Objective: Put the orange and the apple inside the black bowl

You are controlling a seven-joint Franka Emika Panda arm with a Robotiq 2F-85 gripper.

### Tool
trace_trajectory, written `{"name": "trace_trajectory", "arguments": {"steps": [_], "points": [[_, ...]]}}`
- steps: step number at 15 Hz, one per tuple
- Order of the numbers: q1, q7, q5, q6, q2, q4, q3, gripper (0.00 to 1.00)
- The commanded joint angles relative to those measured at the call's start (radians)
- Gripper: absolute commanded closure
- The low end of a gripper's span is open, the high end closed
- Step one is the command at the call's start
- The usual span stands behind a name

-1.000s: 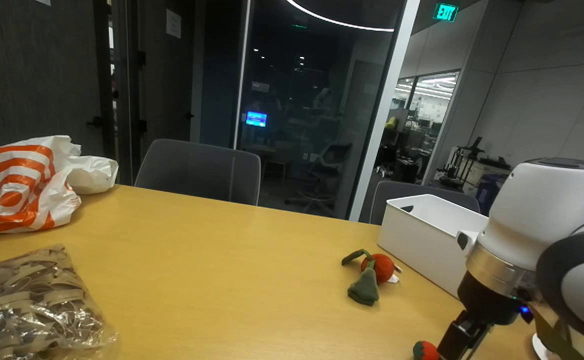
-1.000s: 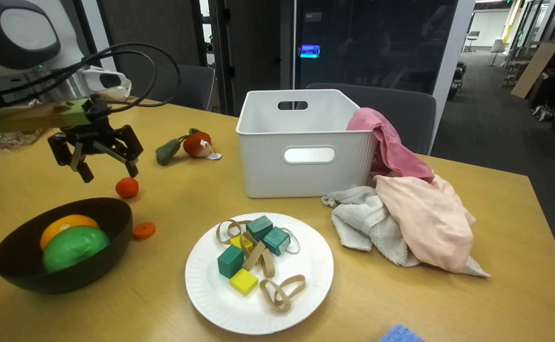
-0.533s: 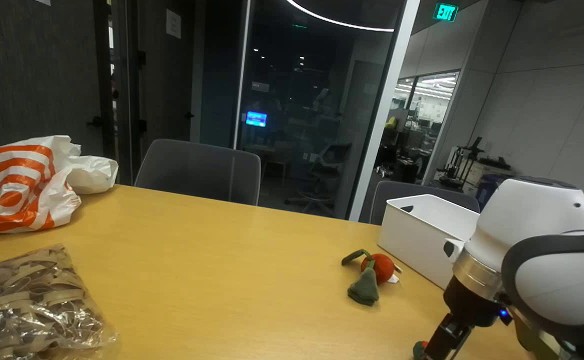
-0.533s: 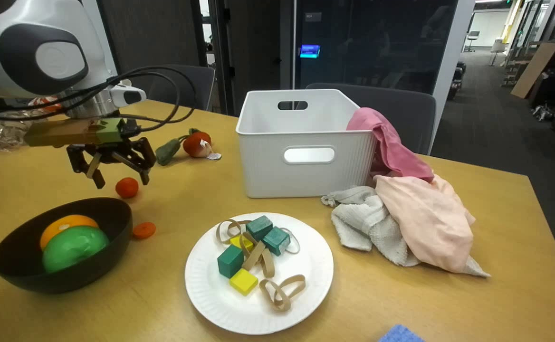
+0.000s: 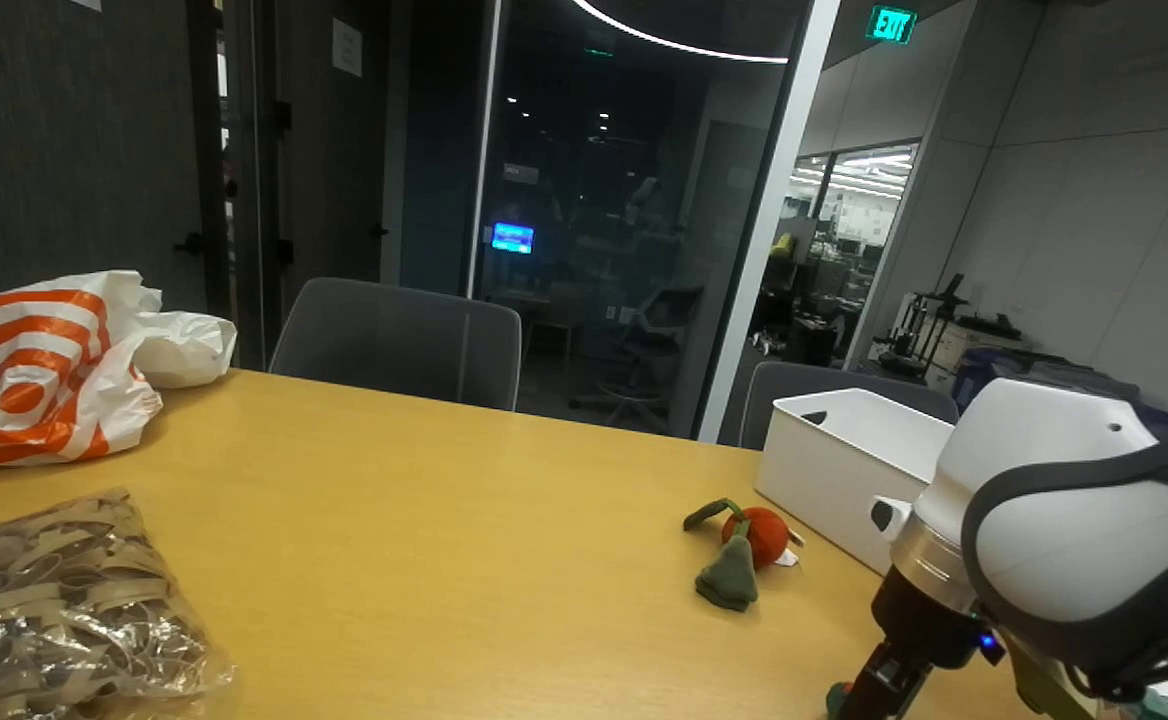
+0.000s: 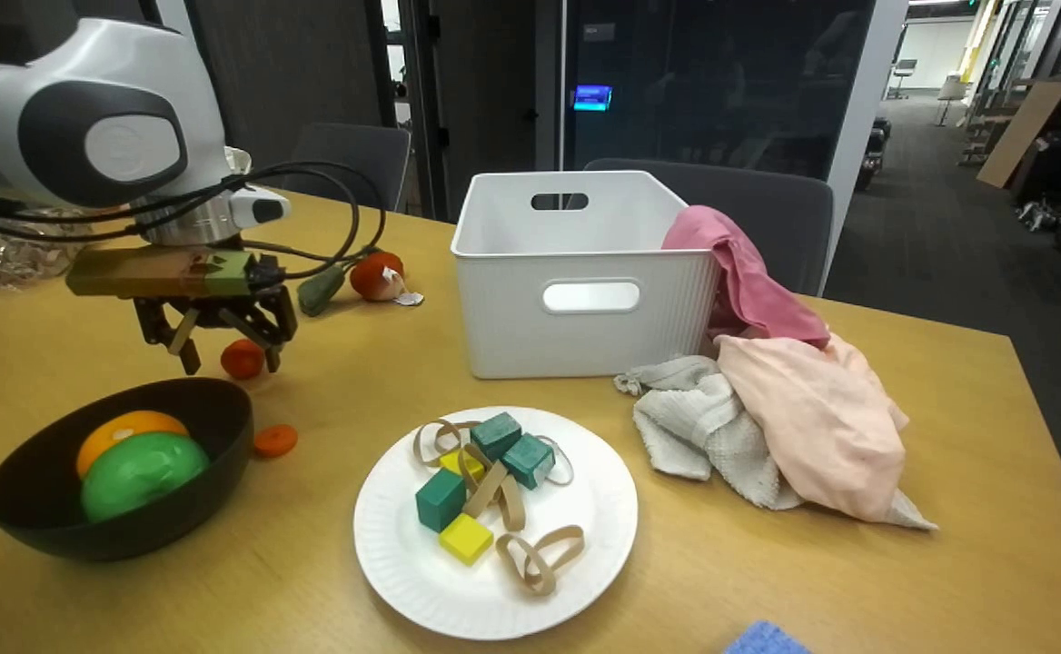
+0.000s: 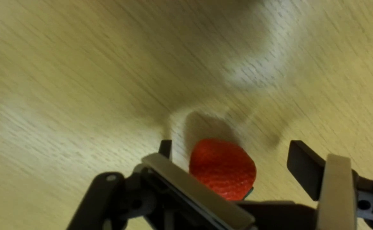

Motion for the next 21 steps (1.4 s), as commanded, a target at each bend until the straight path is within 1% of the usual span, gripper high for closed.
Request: {"name": "trace_trajectory", "arguments": {"steps": [1, 2, 3, 4, 5, 6, 7, 8, 9, 10, 11, 12, 13, 14, 15, 17, 18, 19, 20, 21], "points": [[-0.014, -0.059, 0.052, 0.005, 0.014, 0.019, 0.009, 0.72], [-0.016, -0.063, 0.057, 0.006, 0.015, 0.020, 0.009, 0.90], [-0.018, -0.068, 0.061, 0.004, 0.014, 0.020, 0.009, 0.85], [-0.019, -0.070, 0.065, 0.004, 0.013, 0.020, 0.009, 1.00], [-0.020, -0.072, 0.066, 0.007, 0.013, 0.019, 0.008, 0.92], [-0.021, -0.076, 0.069, 0.008, 0.012, 0.018, 0.008, 0.97], [-0.022, -0.081, 0.072, 0.007, 0.011, 0.019, 0.008, 0.93], [-0.024, -0.082, 0.070, 0.009, 0.012, 0.018, 0.008, 0.99], [-0.025, -0.082, 0.067, 0.010, 0.012, 0.018, 0.007, 0.91], [-0.026, -0.083, 0.066, 0.014, 0.013, 0.017, 0.007, 0.94], [-0.028, -0.084, 0.059, 0.021, 0.013, 0.015, 0.006, 0.87], [-0.029, -0.078, 0.038, 0.031, 0.014, 0.011, 0.006, 0.90], [-0.030, -0.073, 0.026, 0.040, 0.017, 0.010, 0.006, 0.90], [-0.030, -0.070, 0.022, 0.049, 0.021, 0.009, 0.006, 0.95], [-0.031, -0.062, 0.012, 0.063, 0.024, 0.007, 0.006, 0.97], [-0.033, -0.053, -0.014, 0.082, 0.032, 0.005, 0.007, 0.92], [-0.035, -0.044, -0.035, 0.094, 0.038, 0.002, 0.006, 0.94], [-0.038, -0.032, -0.061, 0.102, 0.042, 0.001, 0.004, 0.91], [-0.041, -0.007, -0.102, 0.116, 0.048, -0.001, 0.001, 0.98], [-0.043, 0.007, -0.126, 0.120, 0.053, 0.000, 0.000, 0.94]]}}
